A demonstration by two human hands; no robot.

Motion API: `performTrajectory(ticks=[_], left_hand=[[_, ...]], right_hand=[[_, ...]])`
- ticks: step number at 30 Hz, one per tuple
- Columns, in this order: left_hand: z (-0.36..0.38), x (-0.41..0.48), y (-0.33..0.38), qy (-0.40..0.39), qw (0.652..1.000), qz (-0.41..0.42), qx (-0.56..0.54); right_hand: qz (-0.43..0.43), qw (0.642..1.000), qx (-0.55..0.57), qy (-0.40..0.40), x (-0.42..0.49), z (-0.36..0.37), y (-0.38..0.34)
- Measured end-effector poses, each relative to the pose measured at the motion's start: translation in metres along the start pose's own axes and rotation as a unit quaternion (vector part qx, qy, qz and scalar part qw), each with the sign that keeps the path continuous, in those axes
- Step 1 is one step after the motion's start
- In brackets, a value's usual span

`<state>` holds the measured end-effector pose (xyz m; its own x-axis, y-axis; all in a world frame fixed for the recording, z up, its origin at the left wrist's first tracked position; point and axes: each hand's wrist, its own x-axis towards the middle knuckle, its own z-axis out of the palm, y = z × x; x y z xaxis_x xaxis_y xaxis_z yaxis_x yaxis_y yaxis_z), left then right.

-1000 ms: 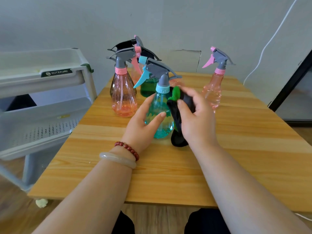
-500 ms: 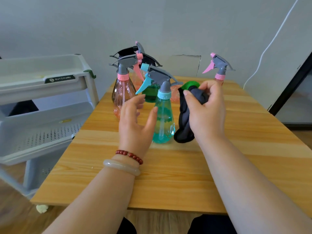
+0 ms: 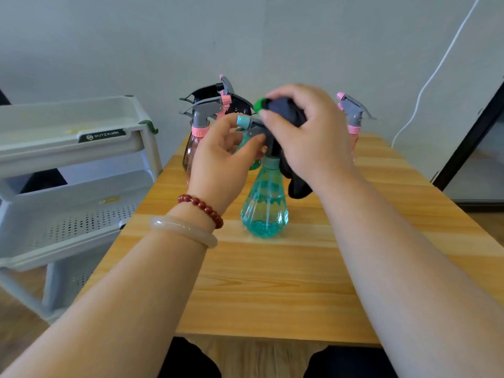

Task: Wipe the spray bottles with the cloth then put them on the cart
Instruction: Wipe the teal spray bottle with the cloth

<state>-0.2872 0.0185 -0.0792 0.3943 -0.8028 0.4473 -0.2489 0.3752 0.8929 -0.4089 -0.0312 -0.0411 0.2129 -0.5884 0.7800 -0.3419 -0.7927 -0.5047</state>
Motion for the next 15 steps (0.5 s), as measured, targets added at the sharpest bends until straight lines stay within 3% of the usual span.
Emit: performTrajectory(ticks=[3,8,12,15], left_hand=[[-0.001,-0.005,0.004,0.007,0.999,0.035,0.006],[0.002,-0.006,0.009,0.018,0.998,0.054,-0.015],[0.003,-0.009,0.009,0.020,0.998,0.054,-0.014],[0.001,-0.011,0.011,0.022,0.998,0.054,-0.014]], right_hand=[[0.020,0.996,0.045,-0.069,-0.014,0.005,0.003],[0.032,0.999,0.024,-0.028,-0.023,0.002,0.017],[-0.056,0.998,-0.030,-0.019,-0.019,0.002,0.009],[-0.060,0.998,-0.010,-0.008,-0.020,0.006,0.009]])
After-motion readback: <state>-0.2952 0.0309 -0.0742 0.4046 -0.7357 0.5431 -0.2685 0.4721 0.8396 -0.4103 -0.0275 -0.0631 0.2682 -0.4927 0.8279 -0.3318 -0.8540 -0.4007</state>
